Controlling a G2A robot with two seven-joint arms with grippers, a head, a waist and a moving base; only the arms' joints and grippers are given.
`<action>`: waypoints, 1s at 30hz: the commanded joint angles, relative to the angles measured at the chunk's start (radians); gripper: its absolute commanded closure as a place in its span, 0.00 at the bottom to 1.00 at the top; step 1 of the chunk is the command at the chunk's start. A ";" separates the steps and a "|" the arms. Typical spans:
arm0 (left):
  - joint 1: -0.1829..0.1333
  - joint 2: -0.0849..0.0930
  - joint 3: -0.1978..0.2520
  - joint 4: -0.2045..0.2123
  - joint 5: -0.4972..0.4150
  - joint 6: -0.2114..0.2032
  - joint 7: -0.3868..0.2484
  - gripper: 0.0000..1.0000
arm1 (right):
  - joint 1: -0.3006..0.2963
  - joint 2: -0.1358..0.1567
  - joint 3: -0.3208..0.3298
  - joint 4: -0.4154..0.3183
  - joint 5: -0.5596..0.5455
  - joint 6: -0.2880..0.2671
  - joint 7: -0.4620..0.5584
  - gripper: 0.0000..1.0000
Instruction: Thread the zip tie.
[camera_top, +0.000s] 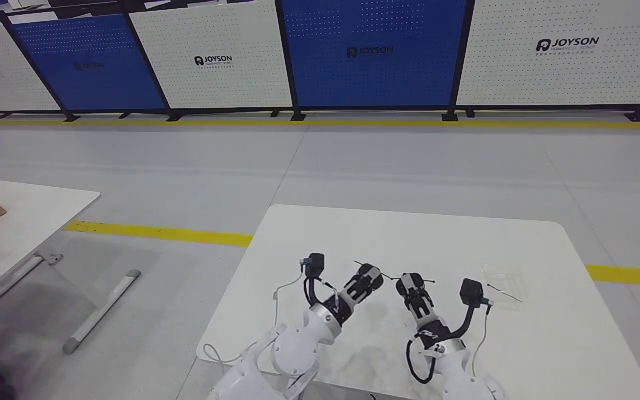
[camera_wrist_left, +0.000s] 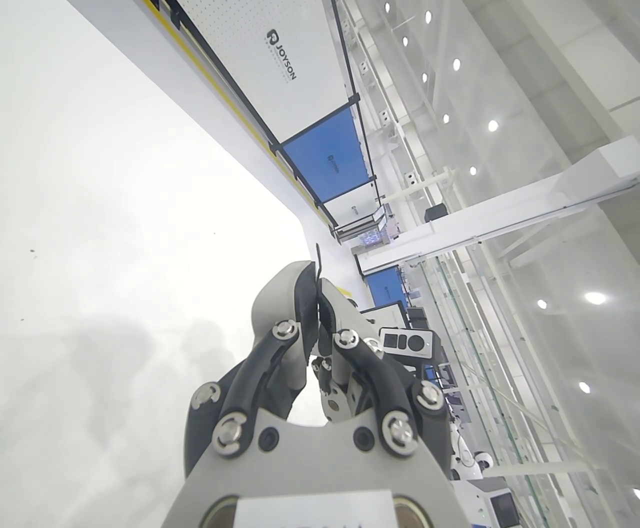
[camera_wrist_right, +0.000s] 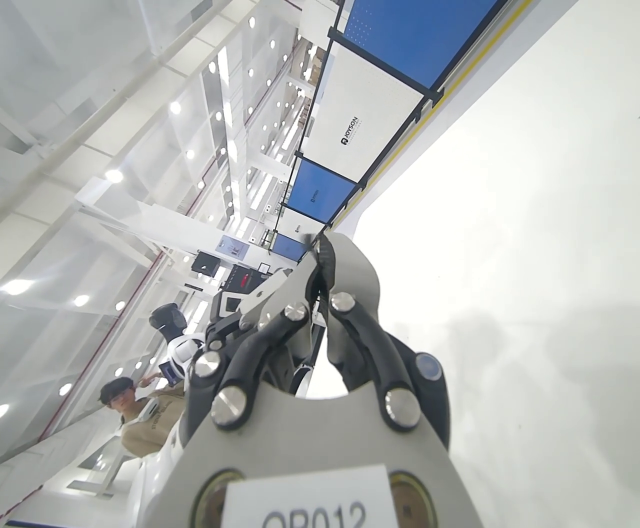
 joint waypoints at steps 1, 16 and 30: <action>0.000 -0.001 0.000 -0.002 0.001 0.001 0.000 1.00 | 0.001 0.000 0.001 0.000 -0.003 0.002 0.005 1.00; 0.009 -0.002 -0.015 -0.009 -0.002 -0.010 -0.013 1.00 | 0.014 -0.004 -0.012 0.002 -0.045 0.049 0.052 1.00; 0.012 -0.003 -0.024 -0.012 -0.001 -0.016 -0.033 1.00 | 0.027 -0.010 -0.022 0.007 -0.039 0.065 0.080 1.00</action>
